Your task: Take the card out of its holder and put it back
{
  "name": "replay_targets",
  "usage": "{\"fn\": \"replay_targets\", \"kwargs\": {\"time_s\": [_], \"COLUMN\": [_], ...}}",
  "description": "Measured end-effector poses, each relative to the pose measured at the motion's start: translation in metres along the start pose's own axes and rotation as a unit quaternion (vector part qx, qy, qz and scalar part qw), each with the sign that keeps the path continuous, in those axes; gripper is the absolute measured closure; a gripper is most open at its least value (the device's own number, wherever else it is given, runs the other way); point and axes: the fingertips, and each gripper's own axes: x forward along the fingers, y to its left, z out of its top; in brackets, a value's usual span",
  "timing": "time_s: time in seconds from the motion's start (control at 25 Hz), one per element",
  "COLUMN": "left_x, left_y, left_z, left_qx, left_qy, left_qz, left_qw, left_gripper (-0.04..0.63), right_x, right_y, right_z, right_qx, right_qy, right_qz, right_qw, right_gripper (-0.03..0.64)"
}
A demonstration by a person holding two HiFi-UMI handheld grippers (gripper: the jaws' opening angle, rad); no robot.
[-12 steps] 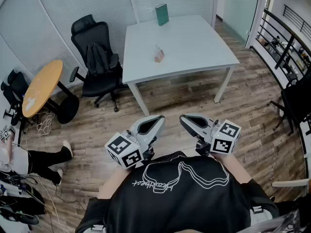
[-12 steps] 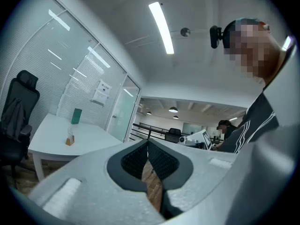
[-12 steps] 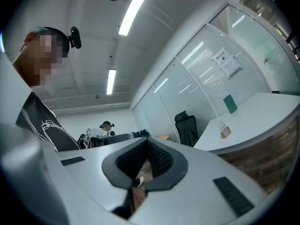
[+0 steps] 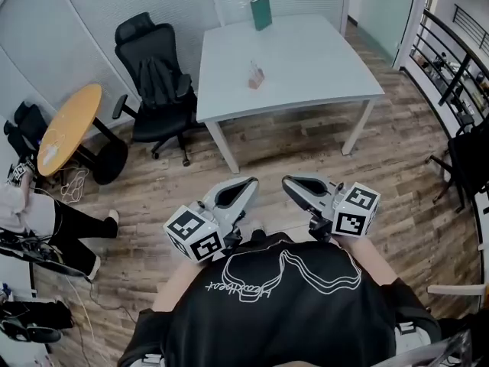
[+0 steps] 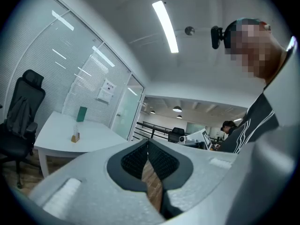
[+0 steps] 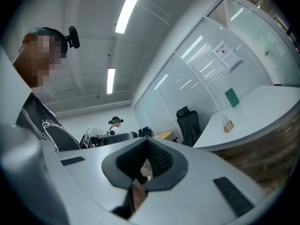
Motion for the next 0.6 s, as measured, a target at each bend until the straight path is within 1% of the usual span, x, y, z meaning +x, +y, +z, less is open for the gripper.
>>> {"fn": "replay_targets", "kwargs": {"time_s": [0.12,0.24,0.36,0.48,0.6], "left_x": [0.000,0.000,0.006,0.025,0.055], "left_y": [0.011,0.023,0.038,0.058,0.074], "left_z": [0.000,-0.007,-0.015,-0.017,-0.015], "left_qx": [-0.005,-0.021,-0.026,-0.031,-0.039], "left_qy": [-0.002,-0.004,-0.006,-0.009,-0.007], "left_qz": [0.000,0.001,0.003,-0.001,-0.019], "left_qw": [1.0000,0.9998,0.9996,0.9995,0.9991], "left_gripper": [0.581,0.581,0.581,0.581,0.581], "right_x": [0.007,0.009,0.008,0.008,0.007], "right_y": [-0.009,-0.019,-0.033,-0.055,-0.085], "right_z": [-0.003,-0.008,-0.016,-0.011,-0.001], "right_qx": [0.011,0.021,0.028,0.028,0.032], "right_qy": [0.005,0.011,0.018,0.015,0.009], "right_qz": [-0.008,-0.020,-0.038,-0.054,-0.069], "right_qw": [1.000,1.000,0.999,0.998,0.997], "right_gripper": [0.607,0.607,0.607,0.607,0.607]}}
